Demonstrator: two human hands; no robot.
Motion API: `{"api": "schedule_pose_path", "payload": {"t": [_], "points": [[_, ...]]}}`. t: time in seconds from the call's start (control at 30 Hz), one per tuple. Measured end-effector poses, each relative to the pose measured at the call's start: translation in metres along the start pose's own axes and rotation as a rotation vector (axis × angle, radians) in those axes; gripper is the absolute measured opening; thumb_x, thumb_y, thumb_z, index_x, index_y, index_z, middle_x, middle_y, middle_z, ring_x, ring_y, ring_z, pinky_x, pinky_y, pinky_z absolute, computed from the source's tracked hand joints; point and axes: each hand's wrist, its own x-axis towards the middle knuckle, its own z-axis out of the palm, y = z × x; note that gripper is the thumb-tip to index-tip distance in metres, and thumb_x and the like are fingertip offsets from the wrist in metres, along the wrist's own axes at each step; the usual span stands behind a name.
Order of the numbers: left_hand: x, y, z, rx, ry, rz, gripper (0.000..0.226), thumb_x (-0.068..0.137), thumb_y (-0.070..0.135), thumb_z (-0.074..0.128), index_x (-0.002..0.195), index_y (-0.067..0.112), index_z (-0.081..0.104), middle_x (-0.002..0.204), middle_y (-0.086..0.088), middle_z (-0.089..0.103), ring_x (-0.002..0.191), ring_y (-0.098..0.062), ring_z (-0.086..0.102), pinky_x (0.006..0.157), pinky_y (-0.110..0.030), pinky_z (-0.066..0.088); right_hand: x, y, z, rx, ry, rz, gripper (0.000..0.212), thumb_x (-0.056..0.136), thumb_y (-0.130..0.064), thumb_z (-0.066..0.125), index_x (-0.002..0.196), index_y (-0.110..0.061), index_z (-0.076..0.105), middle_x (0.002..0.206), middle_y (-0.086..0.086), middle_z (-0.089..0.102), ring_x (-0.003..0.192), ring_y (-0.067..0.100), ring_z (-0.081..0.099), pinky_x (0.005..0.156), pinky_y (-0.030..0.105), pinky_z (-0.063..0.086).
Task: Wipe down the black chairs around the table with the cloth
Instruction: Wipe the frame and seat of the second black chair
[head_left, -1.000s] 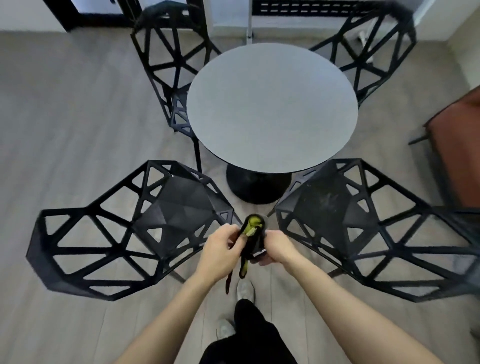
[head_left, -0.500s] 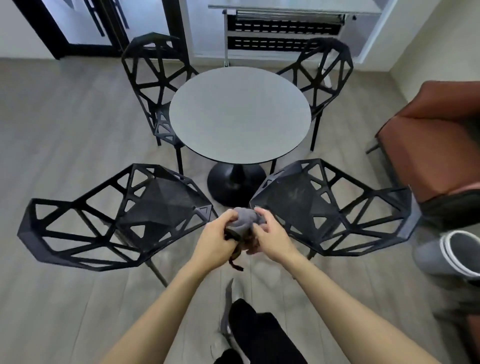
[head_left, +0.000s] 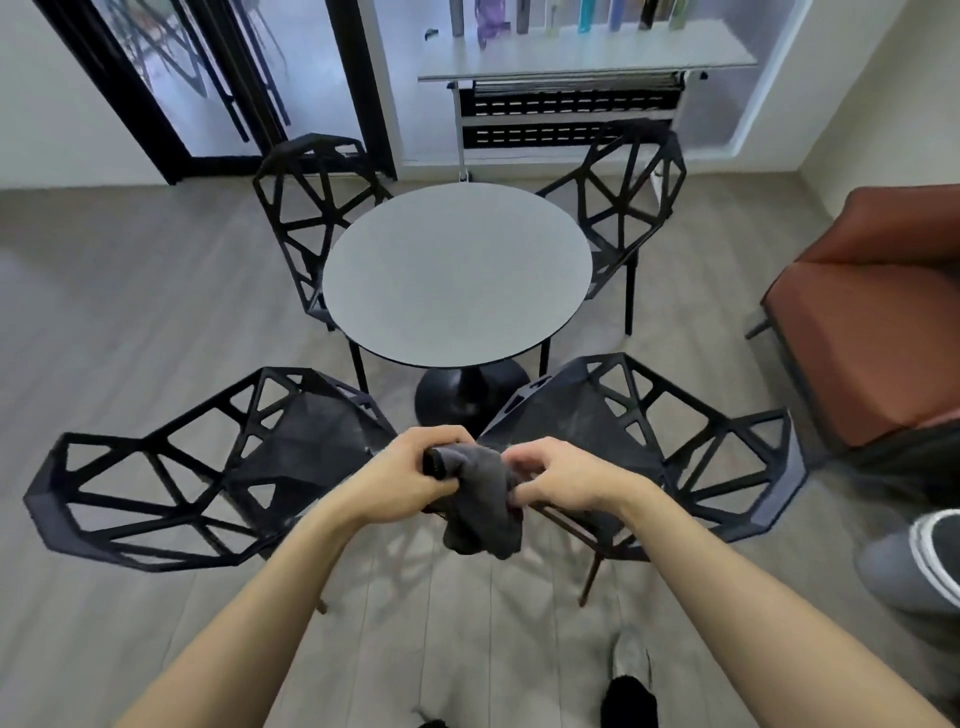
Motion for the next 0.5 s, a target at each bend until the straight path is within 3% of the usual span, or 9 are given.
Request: {"api": "schedule_pose_path", "payload": {"t": [0.07, 0.17, 0.23, 0.3, 0.37, 0.43, 0.5], "points": [[0.022, 0.009, 0.012, -0.05, 0.088, -0.07, 0.036, 0.086, -0.008, 0.062, 0.111, 0.017, 0.071, 0.096, -0.019, 0.07, 0.088, -0.03, 0.07, 0.078, -0.059, 0.062, -0.006, 0.016, -0.041, -0.057, 0.059, -0.022, 0.017, 0.082, -0.029, 0.087, 0.091, -0.032, 0.072, 0.085, -0.004, 0.071, 0.077, 0.007, 0.064, 0.082, 0.039, 0.056], [0.051, 0.019, 0.04, -0.159, 0.196, -0.202, 0.043, 0.088, 0.001, 0.079, 0.123, 0.024, 0.07, 0.111, -0.011, 0.074, 0.106, -0.03, 0.074, 0.091, -0.052, 0.065, -0.021, 0.035, -0.1, -0.016, 0.151, -0.055, 0.024, 0.079, -0.033, 0.091, 0.088, -0.028, 0.069, 0.088, 0.007, 0.075, 0.076, 0.017, 0.07, 0.077, 0.042, 0.061], [0.071, 0.026, 0.066, -0.233, 0.18, -0.272, 0.042, 0.091, 0.02, 0.086, 0.128, 0.032, 0.07, 0.12, -0.002, 0.076, 0.114, -0.022, 0.073, 0.1, -0.041, 0.062, -0.029, 0.043, -0.13, -0.03, 0.163, -0.085, 0.025, 0.079, -0.028, 0.091, 0.089, -0.028, 0.068, 0.086, 0.006, 0.073, 0.078, 0.022, 0.072, 0.075, 0.043, 0.065], [0.097, 0.036, 0.094, -0.283, 0.177, -0.296, 0.039, 0.092, 0.034, 0.086, 0.128, 0.035, 0.071, 0.12, -0.002, 0.077, 0.112, -0.019, 0.075, 0.104, -0.041, 0.059, -0.033, 0.049, -0.158, -0.12, 0.159, -0.119, 0.025, 0.077, -0.028, 0.091, 0.087, -0.031, 0.068, 0.082, -0.001, 0.069, 0.073, 0.017, 0.068, 0.076, 0.044, 0.061], [0.124, 0.043, 0.12, -0.232, 0.156, -0.282, 0.032, 0.092, 0.035, 0.086, 0.122, 0.035, 0.074, 0.114, -0.001, 0.079, 0.107, -0.018, 0.077, 0.102, -0.044, 0.06, -0.037, 0.054, -0.187, -0.204, 0.148, -0.135, 0.024, 0.077, -0.03, 0.091, 0.086, -0.032, 0.07, 0.08, -0.003, 0.067, 0.07, 0.012, 0.064, 0.075, 0.041, 0.058], [0.15, 0.048, 0.14, -0.129, 0.12, -0.253, 0.018, 0.094, 0.032, 0.083, 0.111, 0.034, 0.078, 0.106, 0.004, 0.08, 0.1, -0.014, 0.077, 0.096, -0.043, 0.062, -0.042, 0.061, -0.213, -0.251, 0.13, -0.136, 0.021, 0.08, -0.029, 0.091, 0.088, -0.031, 0.072, 0.087, 0.002, 0.07, 0.076, 0.018, 0.067, 0.076, 0.04, 0.057], [0.173, 0.054, 0.151, 0.001, 0.193, -0.227, 0.006, 0.092, 0.033, 0.079, 0.097, 0.036, 0.078, 0.098, 0.01, 0.075, 0.09, -0.008, 0.073, 0.089, -0.043, 0.062, -0.045, 0.074, -0.236, -0.266, 0.15, -0.117, 0.019, 0.082, -0.028, 0.089, 0.09, -0.032, 0.072, 0.09, 0.001, 0.07, 0.081, 0.021, 0.067, 0.08, 0.04, 0.057]]}}
